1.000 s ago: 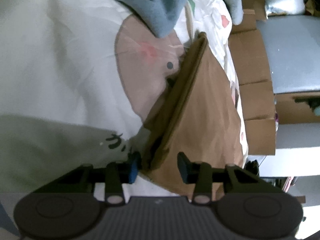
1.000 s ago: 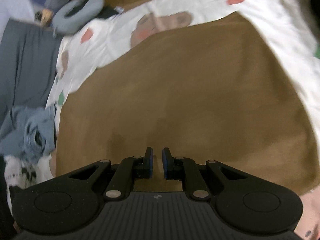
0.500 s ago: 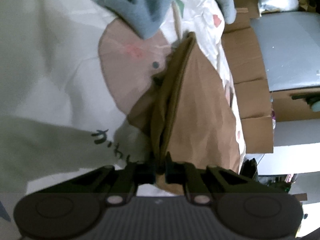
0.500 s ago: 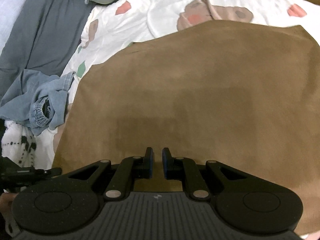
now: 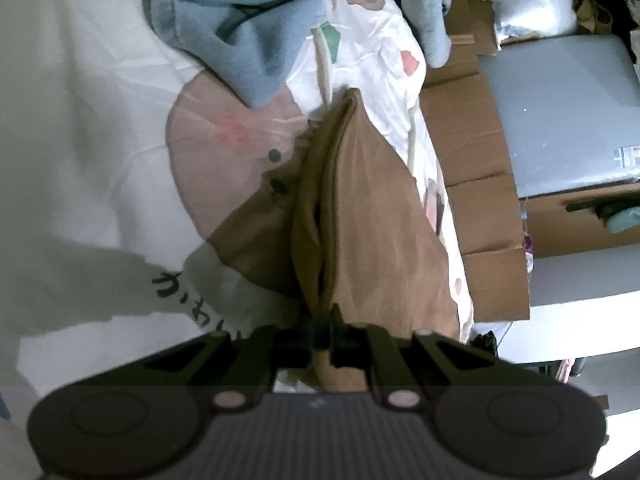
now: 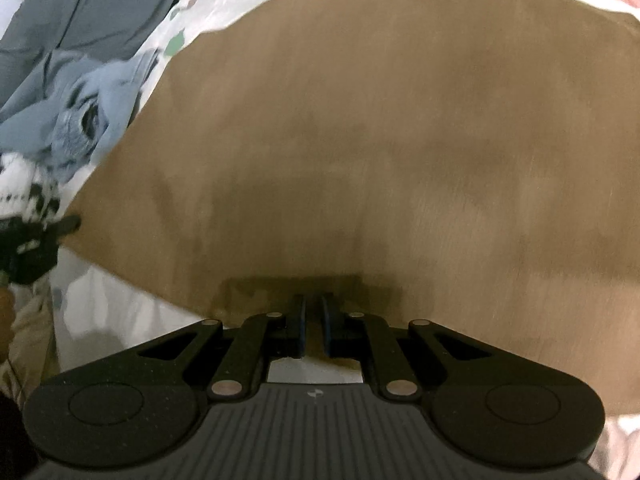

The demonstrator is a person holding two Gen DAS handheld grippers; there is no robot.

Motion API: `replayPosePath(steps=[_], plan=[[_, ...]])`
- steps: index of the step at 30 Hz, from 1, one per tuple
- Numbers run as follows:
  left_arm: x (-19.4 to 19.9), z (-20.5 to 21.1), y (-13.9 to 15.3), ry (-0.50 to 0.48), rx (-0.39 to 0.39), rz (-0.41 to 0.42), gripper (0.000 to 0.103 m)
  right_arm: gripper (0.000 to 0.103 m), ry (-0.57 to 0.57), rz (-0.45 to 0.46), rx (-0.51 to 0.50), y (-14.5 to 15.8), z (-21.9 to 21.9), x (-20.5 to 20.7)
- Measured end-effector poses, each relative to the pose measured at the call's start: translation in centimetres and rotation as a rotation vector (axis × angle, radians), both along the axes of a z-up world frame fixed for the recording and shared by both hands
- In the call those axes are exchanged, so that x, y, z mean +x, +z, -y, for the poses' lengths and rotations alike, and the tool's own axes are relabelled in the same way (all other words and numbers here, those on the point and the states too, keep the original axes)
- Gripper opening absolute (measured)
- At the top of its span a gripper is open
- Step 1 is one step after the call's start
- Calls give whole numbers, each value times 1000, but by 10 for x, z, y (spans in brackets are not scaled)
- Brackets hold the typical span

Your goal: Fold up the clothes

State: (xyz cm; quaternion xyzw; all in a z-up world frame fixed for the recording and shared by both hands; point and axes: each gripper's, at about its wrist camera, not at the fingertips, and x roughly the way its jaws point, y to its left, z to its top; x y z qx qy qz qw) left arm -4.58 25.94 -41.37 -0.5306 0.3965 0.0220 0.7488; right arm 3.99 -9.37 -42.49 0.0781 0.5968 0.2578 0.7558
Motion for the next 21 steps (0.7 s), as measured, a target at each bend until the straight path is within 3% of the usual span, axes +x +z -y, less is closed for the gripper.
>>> replayPosePath(steps=[5,11,21], plan=[[-7,-1,-1,8,9,-11,7,11,22,-23,1,6,3,-12],[-13,-2,-8,23,7,-18,7,9,-3,27,20,26,11,-12],[-15,-4,-24,33,-14,-30,7,9,-42,102,1,24,4,24]])
